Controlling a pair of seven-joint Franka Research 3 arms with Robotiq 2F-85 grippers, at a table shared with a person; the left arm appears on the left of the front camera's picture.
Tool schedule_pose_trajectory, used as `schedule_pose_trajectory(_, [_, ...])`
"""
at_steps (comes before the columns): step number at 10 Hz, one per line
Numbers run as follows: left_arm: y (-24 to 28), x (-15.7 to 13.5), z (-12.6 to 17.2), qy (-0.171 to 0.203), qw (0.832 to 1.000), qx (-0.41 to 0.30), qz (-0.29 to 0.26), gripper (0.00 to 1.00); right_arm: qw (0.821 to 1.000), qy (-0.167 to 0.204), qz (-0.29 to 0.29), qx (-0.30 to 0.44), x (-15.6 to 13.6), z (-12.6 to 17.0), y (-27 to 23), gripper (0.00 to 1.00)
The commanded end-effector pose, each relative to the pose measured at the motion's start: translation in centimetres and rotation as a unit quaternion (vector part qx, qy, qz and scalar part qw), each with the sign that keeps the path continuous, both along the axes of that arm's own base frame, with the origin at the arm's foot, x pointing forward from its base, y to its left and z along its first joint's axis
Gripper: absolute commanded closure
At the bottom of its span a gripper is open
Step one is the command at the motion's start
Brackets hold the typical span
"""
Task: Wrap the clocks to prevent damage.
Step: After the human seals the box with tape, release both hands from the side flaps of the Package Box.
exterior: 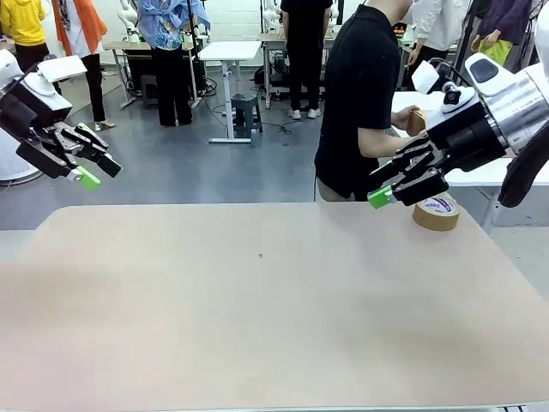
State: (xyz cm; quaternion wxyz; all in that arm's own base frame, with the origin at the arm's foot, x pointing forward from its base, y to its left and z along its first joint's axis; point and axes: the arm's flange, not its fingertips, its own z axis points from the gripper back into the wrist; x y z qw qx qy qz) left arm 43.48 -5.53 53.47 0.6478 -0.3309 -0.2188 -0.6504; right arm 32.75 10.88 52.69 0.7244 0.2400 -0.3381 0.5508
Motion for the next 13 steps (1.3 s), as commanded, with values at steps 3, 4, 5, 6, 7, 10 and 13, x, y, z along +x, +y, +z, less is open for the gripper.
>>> schedule_pose_trajectory(3, [-0.3,-0.2,-0.2,0.005,1.0,-0.016,0.017,0.0,0.999,0.019,0.019,0.029,0.2,-0.1,-0.7,0.0])
schedule_pose_trajectory(4, [-0.3,0.2,0.1,0.006,1.0,-0.016,0.015,0.0,0.999,0.017,0.019,0.033,0.3,-0.1,-0.7,0.0])
schedule_pose_trajectory(5, [-0.2,0.1,0.1,0.002,1.0,-0.016,0.018,0.0,0.999,0.019,0.02,0.033,0.3,-0.1,-0.7,0.0])
schedule_pose_trajectory(6, [0.0,0.2,0.0,-0.012,0.999,-0.025,0.034,0.0,0.999,0.007,0.022,0.033,0.2,0.0,-0.9,0.0])
schedule_pose_trajectory(7, [0.5,0.0,-0.3,-0.027,0.997,-0.038,0.054,0.0,0.997,0.013,0.048,0.062,0.1,0.0,-1.5,0.0])
schedule_pose_trajectory(10, [4.6,-3.2,-1.5,-0.066,0.991,-0.071,0.094,0.0,0.984,-0.016,0.109,0.142,-0.5,-0.9,-6.6,0.0])
schedule_pose_trajectory(13, [8.2,-5.1,-2.8,-0.073,0.981,-0.124,0.133,0.0,0.979,-0.026,0.1,0.173,-0.9,-2.8,-10.5,0.0])
